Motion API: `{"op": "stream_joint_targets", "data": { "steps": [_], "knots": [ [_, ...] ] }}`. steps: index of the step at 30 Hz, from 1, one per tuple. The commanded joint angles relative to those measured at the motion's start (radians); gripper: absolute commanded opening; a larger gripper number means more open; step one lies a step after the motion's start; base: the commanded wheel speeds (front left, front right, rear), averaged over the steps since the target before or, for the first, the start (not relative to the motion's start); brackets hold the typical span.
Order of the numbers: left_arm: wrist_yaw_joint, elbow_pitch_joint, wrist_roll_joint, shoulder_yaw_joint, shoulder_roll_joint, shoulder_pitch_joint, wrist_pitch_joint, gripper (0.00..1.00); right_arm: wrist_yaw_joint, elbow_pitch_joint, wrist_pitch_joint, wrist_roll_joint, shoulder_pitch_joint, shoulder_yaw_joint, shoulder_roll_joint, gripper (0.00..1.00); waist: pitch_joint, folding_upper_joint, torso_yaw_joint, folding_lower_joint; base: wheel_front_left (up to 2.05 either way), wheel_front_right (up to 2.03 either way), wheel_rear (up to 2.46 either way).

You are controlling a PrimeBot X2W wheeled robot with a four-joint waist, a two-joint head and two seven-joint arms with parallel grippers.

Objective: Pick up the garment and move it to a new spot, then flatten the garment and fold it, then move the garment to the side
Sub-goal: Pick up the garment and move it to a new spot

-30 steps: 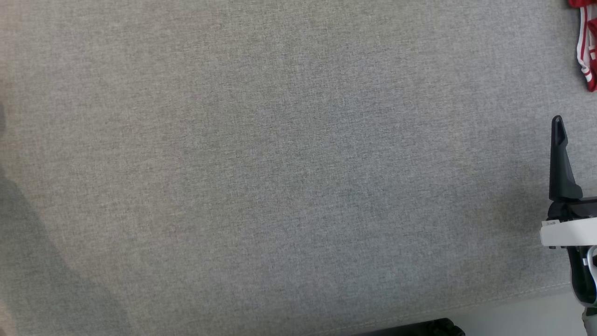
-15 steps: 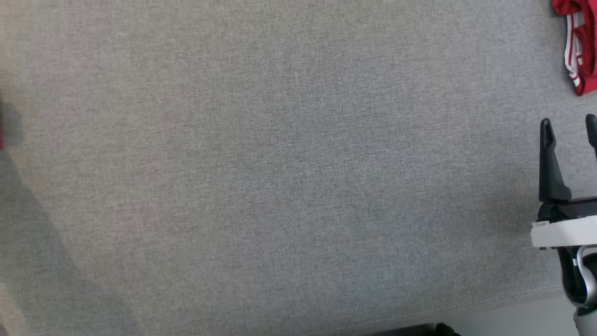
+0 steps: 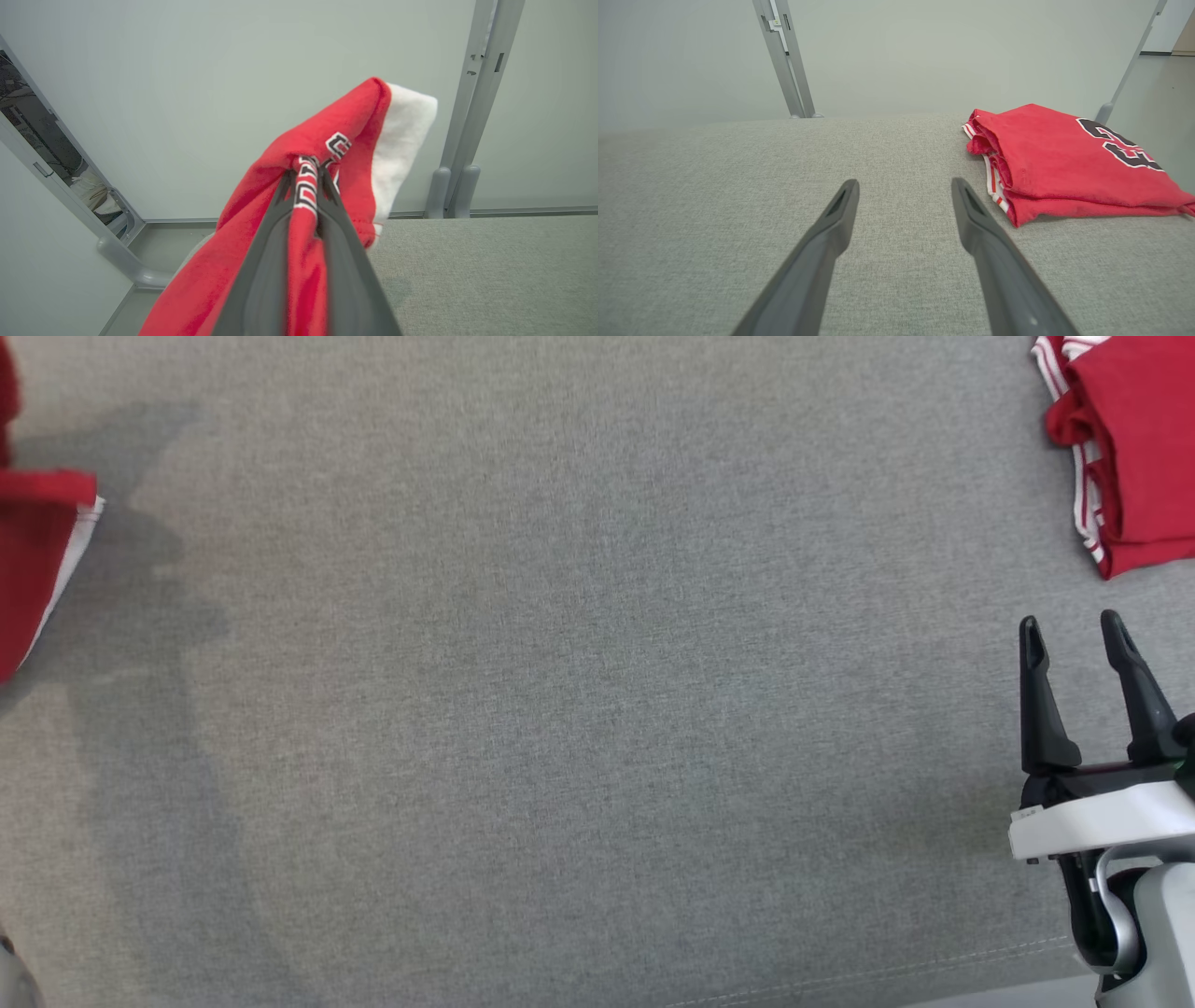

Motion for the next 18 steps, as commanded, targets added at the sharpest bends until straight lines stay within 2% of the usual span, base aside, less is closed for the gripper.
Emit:
{"op": "stream_joint_targets", "data": {
  "steps": [1, 6, 12, 18],
  "knots": [
    [-0.007, -0.036, 0.008, -0.015, -0.003, 0.000, 0.004, 0.00, -0.002, 0.008, -0.003, 0.002, 0.010, -0.002, 0.007, 1.00, -0.061, 0.0000, -0.010, 0.0000, 0.00, 0.00, 0.00],
    [-0.019, -0.190, -0.015, -0.083, -0.019, 0.001, 0.038, 0.00, -0.002, 0.040, -0.003, 0.004, 0.022, -0.003, 0.041, 1.00, -0.113, 0.0000, -0.049, 0.0000, 0.00, 0.00, 0.00],
    [-0.024, -0.358, -0.073, -0.181, -0.069, -0.035, 0.104, 0.00, -0.002, 0.075, -0.003, 0.005, 0.028, -0.006, 0.078, 1.00, -0.162, 0.0000, -0.118, 0.0000, 0.00, 0.00, 0.00],
    [-0.026, -0.447, -0.115, -0.298, -0.131, -0.073, 0.143, 0.00, -0.002, 0.100, -0.003, 0.006, 0.028, 0.002, 0.105, 1.00, -0.193, 0.0000, -0.207, 0.0000, 0.00, 0.00, 0.00]
  ]
}}
